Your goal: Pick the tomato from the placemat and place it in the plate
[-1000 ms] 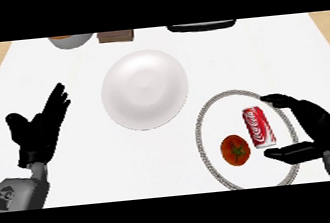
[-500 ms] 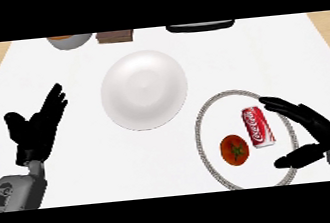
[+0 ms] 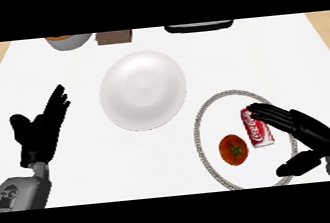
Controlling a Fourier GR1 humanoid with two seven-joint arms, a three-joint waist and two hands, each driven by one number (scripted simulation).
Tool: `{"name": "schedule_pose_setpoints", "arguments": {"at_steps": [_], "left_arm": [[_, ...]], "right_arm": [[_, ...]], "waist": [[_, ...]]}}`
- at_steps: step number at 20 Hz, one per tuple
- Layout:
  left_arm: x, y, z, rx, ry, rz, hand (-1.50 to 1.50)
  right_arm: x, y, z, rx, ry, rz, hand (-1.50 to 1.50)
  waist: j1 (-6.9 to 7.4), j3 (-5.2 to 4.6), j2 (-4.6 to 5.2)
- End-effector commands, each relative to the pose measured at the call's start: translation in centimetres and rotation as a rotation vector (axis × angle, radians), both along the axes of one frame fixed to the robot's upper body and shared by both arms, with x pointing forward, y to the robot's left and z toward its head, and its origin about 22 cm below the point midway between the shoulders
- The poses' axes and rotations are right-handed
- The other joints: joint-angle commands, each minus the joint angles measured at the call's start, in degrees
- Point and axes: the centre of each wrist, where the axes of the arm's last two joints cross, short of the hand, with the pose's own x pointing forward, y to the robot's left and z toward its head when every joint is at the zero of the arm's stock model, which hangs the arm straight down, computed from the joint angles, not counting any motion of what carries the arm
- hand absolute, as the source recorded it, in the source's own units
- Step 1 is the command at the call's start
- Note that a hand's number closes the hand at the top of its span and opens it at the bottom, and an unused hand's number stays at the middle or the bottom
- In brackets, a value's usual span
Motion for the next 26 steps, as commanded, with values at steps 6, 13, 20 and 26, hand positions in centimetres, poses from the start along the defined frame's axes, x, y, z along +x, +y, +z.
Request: {"name": "schedule_pose_setpoints", "arguments": {"at_steps": [6, 13, 20, 26], "left_arm": [[-0.8, 0.6, 0.9, 0.006, 0.01, -0.017, 0.0], [0.2, 1.4, -0.2, 0.002, 0.003, 0.008, 0.0], [-0.1, 1.1, -0.2, -0.002, -0.007, 0.0, 0.0], [0.2, -0.9, 0.3, -0.002, -0.002, -0.008, 0.0]], "right_arm": [[0.7, 3.0, 2.1, -0.261, -0.05, -0.069, -1.5], [0.2, 4.8, 0.3, -0.392, -0.03, -0.059, -1.5], [1.0, 7.4, 0.9, -0.445, 0.011, -0.05, -1.5], [1.7, 9.5, -0.4, -0.465, -0.026, -0.076, -1.5]], "waist": [[0.34, 0.01, -0.06], [0.1, 0.02, 0.06], [0.13, 0.03, 0.05], [0.16, 0.03, 0.06]]}}
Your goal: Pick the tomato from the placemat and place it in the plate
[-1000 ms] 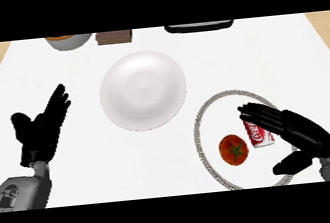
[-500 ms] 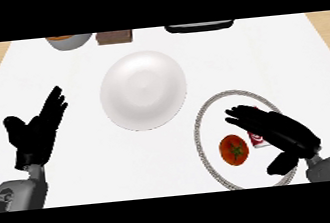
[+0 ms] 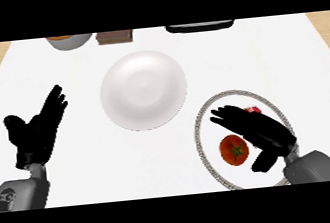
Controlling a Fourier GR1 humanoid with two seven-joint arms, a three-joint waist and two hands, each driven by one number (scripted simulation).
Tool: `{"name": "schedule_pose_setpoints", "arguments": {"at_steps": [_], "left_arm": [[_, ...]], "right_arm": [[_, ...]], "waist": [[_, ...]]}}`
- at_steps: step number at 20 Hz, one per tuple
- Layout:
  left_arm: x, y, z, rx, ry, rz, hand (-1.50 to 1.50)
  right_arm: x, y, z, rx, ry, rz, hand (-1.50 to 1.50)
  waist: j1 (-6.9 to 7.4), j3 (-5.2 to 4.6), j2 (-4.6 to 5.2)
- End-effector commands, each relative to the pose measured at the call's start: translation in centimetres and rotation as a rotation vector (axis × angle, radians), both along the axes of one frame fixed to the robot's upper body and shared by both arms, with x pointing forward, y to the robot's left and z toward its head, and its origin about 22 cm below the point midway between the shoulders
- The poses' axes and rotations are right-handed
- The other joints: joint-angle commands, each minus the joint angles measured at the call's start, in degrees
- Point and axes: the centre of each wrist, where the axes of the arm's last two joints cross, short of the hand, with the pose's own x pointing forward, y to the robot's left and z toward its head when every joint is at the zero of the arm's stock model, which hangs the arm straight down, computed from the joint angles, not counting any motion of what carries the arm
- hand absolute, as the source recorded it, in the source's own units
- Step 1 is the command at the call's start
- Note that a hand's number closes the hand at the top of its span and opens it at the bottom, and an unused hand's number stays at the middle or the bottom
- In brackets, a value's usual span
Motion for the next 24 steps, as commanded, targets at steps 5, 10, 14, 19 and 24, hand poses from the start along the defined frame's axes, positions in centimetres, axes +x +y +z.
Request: {"name": "schedule_pose_setpoints", "arguments": {"at_steps": [5, 10, 14, 19, 24], "left_arm": [[0.2, 1.8, 1.7, 0.013, -0.004, -0.003, 0.0], [0.2, 0.6, -0.2, -0.006, 0.008, 0.006, 0.0], [-0.2, -0.3, 0.5, 0.002, 0.008, 0.003, 0.0], [0.6, 0.0, 1.0, -0.001, -0.007, 0.007, 0.0], [0.8, -0.8, 0.4, -0.003, -0.019, -0.051, 0.0]], "right_arm": [[1.0, 2.7, -1.4, -0.065, -0.008, 0.005, -1.5], [-1.1, 1.9, -2.8, -0.136, 0.017, 0.066, 1.5], [-0.1, 2.0, -2.6, -0.142, 0.004, 0.169, 1.5], [-0.5, 1.0, -2.7, -0.073, 0.003, 0.153, 1.5], [-0.3, 13.3, -1.5, -0.034, 0.139, -0.064, 1.5]], "waist": [[0.12, 0.0, 0.01], [-0.11, -0.01, 0.0], [0.03, 0.0, 0.0], [-0.11, 0.01, 0.02], [3.59, 0.0, 0.64]]}}
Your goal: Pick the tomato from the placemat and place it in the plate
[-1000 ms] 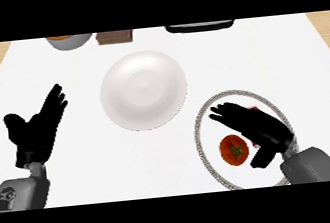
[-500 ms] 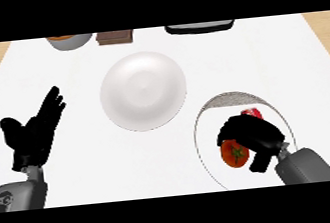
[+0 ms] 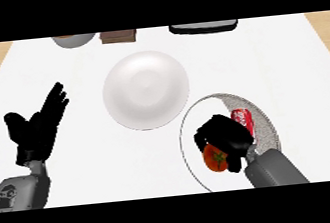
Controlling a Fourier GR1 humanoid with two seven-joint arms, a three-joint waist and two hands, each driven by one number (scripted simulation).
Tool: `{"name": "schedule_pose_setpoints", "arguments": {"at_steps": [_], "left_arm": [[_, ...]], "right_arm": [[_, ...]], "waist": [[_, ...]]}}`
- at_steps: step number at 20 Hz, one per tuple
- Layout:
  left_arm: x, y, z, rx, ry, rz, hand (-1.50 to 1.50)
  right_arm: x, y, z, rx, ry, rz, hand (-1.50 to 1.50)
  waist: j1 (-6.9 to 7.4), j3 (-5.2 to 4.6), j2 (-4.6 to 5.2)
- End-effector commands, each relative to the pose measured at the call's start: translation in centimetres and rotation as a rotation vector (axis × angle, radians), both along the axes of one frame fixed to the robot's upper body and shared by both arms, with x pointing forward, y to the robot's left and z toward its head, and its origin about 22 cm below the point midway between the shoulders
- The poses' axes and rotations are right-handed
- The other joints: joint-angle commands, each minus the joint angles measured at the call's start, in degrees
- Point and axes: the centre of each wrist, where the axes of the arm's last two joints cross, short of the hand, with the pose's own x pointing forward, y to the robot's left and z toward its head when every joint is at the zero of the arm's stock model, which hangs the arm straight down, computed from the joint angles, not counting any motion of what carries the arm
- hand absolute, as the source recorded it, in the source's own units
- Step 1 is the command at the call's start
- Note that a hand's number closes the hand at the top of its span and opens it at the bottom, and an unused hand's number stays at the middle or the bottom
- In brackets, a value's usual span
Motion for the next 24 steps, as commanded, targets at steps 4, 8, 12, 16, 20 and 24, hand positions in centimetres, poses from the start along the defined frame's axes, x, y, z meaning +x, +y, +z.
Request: {"name": "schedule_pose_setpoints", "arguments": {"at_steps": [4, 8, 12, 16, 20, 24], "left_arm": [[0.6, -1.3, 0.3, -0.005, -0.003, -0.063, 0.0], [1.1, -2.3, 0.6, -0.006, -0.014, -0.098, 0.0], [1.4, -2.7, 0.6, 0.001, 0.003, -0.113, 0.0], [1.5, -3.0, 0.0, 0.005, 0.02, -0.106, 0.0], [1.8, -4.0, 0.5, -0.007, 0.01, -0.141, 0.0], [2.4, -3.9, 0.6, 0.01, 0.007, -0.133, 0.0]], "right_arm": [[-0.2, 6.0, 0.8, 0.081, 0.086, -0.268, 1.5], [1.3, 8.1, 4.2, 0.105, -0.093, -0.42, 1.5], [2.3, 10.1, 8.6, 0.222, -0.321, -0.555, 1.5], [2.7, 12.1, 11.4, 0.29, -0.507, -0.705, 1.5], [3.7, 13.5, 13.1, 0.331, -0.578, -0.898, 1.5], [4.2, 15.1, 14.5, 0.415, -0.582, -1.056, 1.5]], "waist": [[4.5, 1.34, 1.83], [5.99, 1.28, 1.21], [6.74, 1.22, 0.55], [6.33, 0.94, 0.35], [7.2, 0.98, 0.89], [7.23, 0.97, 1.47]]}}
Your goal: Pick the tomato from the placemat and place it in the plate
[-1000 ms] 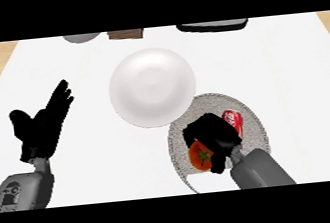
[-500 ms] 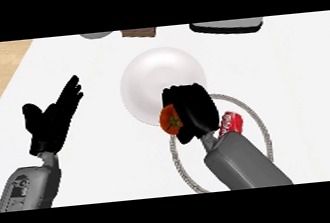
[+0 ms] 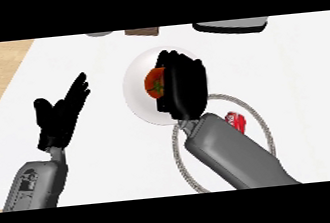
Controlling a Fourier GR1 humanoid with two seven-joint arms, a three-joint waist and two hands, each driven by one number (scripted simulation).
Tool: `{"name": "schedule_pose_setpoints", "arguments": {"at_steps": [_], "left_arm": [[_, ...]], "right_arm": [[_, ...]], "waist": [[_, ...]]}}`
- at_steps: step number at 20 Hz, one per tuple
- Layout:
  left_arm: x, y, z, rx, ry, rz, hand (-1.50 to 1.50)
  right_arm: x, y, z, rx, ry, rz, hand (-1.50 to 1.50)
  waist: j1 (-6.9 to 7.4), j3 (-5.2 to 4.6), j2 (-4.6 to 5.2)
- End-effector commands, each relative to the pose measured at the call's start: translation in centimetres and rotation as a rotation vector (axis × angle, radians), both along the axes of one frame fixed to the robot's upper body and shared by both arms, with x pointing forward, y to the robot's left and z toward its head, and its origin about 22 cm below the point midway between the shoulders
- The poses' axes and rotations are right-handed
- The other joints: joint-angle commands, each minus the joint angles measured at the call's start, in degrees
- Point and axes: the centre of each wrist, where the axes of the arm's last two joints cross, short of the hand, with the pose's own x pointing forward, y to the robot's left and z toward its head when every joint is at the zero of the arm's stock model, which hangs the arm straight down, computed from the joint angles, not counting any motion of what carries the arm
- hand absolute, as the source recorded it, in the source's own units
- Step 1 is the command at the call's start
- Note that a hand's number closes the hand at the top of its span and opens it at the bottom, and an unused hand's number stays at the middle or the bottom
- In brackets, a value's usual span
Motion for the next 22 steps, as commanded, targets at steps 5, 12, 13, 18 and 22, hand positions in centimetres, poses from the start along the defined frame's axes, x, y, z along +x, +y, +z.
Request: {"name": "schedule_pose_setpoints", "arguments": {"at_steps": [5, 12, 13, 18, 22], "left_arm": [[0.8, 0.4, 0.9, 0.02, -0.009, 0.008, 0.0], [0.3, 0.3, -0.3, -0.009, -0.022, 0.038, 0.0], [-0.4, 0.8, -1.6, -0.018, -0.002, 0.046, 0.0], [1.4, 1.7, 1.0, 0.004, -0.02, 0.028, 0.0], [-0.2, 0.9, -0.8, 0.005, 0.005, 0.054, 0.0]], "right_arm": [[1.4, 2.6, 0.8, 0.144, -0.035, -0.241, 1.5], [2.9, 1.8, -2.1, 0.151, -0.013, -0.308, 1.5], [3.6, 1.5, -1.9, 0.145, -0.006, -0.324, 1.5], [4.9, 1.3, -2.8, 0.075, 0.136, -0.346, 1.5], [4.7, -0.6, -4.9, 0.288, 0.245, -0.349, 1.5]], "waist": [[0.04, 0.04, 0.46], [-2.03, 0.11, 0.57], [-2.48, 0.09, 0.55], [-2.06, 0.12, 0.88], [-2.4, 0.26, 0.78]]}}
